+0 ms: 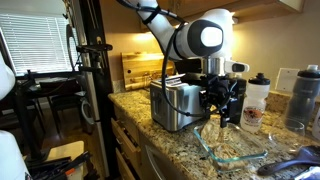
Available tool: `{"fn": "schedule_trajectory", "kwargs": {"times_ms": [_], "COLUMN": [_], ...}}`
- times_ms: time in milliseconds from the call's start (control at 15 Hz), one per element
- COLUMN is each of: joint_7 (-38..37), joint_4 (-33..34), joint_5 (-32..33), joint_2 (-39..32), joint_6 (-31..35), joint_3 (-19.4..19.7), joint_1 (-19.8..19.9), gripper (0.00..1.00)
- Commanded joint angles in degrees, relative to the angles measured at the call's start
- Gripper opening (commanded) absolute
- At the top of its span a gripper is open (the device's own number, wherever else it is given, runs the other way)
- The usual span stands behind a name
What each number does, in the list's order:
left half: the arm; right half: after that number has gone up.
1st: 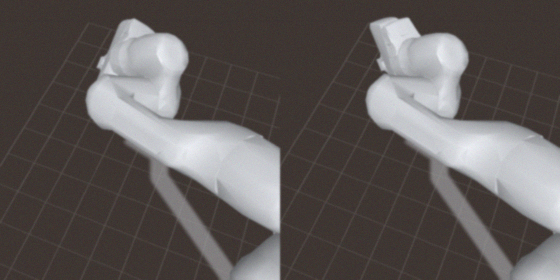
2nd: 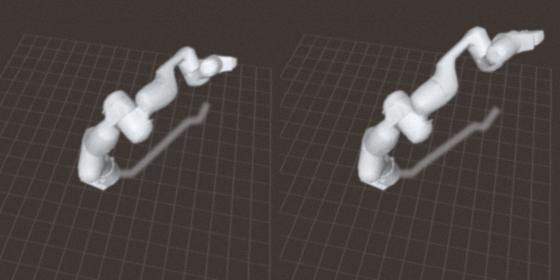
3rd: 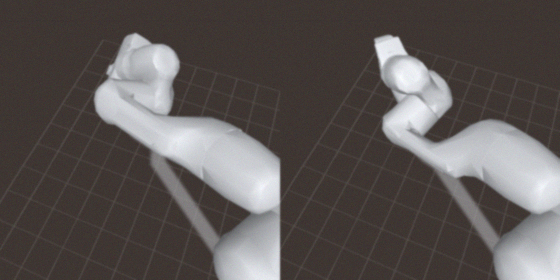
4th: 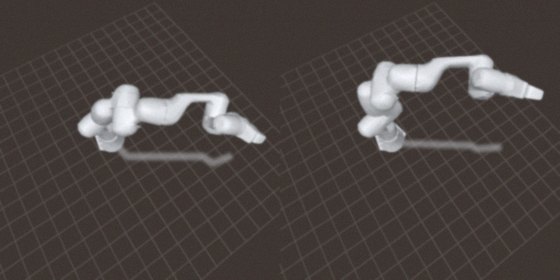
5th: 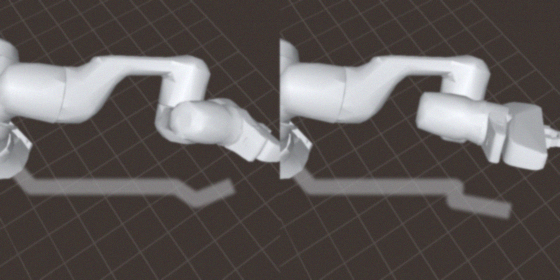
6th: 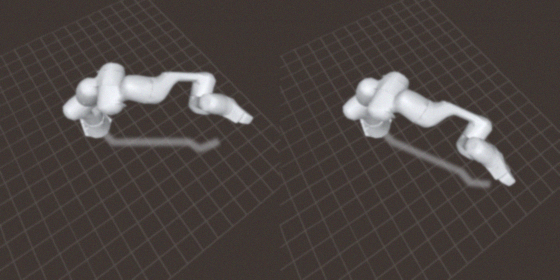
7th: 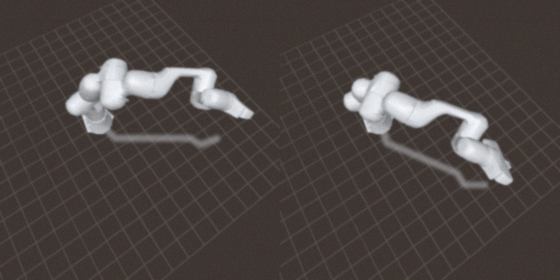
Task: Put one slice of bread in the bread toaster
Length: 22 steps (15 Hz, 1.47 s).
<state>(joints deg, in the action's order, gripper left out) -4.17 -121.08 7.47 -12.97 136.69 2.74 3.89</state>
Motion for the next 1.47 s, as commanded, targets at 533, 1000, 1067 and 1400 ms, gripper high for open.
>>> {"fn": "schedule_trajectory", "kwargs": {"times_ms": [533, 1000, 1067, 1400], "joint_7": [-1.71, -2.90, -2.82, -2.17], "joint_4": [0.43, -0.91, -1.18, -2.59], "joint_5": [-0.50, 0.37, 0.35, 0.32], "joint_2": [-0.48, 2.07, 2.58, 6.21], "joint_6": [-0.08, -1.10, -1.52, -3.46], "joint_3": [0.78, 0.76, 0.72, 0.40], "joint_1": [-0.61, -1.29, -1.34, -1.58], "gripper": [0.05, 0.07, 0.07, 0.07]}}
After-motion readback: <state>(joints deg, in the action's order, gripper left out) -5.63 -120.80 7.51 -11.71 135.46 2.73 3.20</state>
